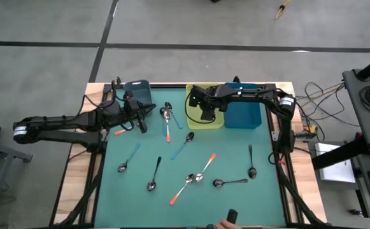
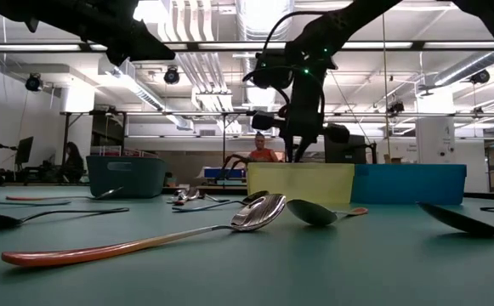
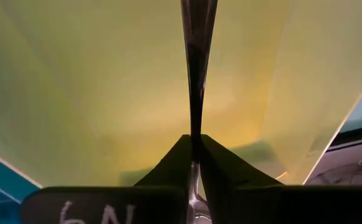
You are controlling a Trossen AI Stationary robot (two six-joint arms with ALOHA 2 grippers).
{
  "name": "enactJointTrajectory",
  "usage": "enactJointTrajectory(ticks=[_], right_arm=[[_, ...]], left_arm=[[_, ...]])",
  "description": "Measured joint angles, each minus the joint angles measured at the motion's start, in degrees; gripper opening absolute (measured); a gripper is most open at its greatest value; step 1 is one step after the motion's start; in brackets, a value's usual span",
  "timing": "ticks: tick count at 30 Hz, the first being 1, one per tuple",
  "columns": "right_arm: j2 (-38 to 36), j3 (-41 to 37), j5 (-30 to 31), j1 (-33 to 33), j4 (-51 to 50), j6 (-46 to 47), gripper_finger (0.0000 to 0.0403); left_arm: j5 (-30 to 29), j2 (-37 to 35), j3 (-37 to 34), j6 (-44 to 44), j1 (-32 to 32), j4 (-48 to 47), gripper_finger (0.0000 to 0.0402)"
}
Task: Sort silverware by color (type)
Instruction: Put the black spoon into the yellow bin
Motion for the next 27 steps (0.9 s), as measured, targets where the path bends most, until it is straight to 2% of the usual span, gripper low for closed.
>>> enactJointTrajectory(ticks=[11,14,16,20,23,27], right_arm=[[0.01,0.00,0.31,0.01,4.44,-2.66,0.0080],[-0.42,0.00,2.06,0.25,8.86,1.78,0.0089],[-1.14,0.00,3.17,0.43,12.80,12.23,0.0089],[-2.53,0.02,8.58,0.92,20.54,44.83,0.0071],[-2.94,1.99,9.19,0.90,16.64,70.54,0.0050],[-2.70,6.80,6.07,0.49,5.16,100.65,0.0018]], left_arm=[[-0.01,0.00,0.00,0.00,0.00,0.00,0.0000],[-0.01,0.00,0.00,0.00,0.00,0.00,0.0000],[-0.02,0.00,0.00,0.00,0.00,-0.04,0.0000],[-0.02,0.00,0.00,0.06,0.00,-0.24,0.0000],[-0.02,0.00,0.00,0.44,-0.02,-0.39,0.0000],[-0.05,0.02,0.00,0.46,0.00,-0.35,0.0000]])
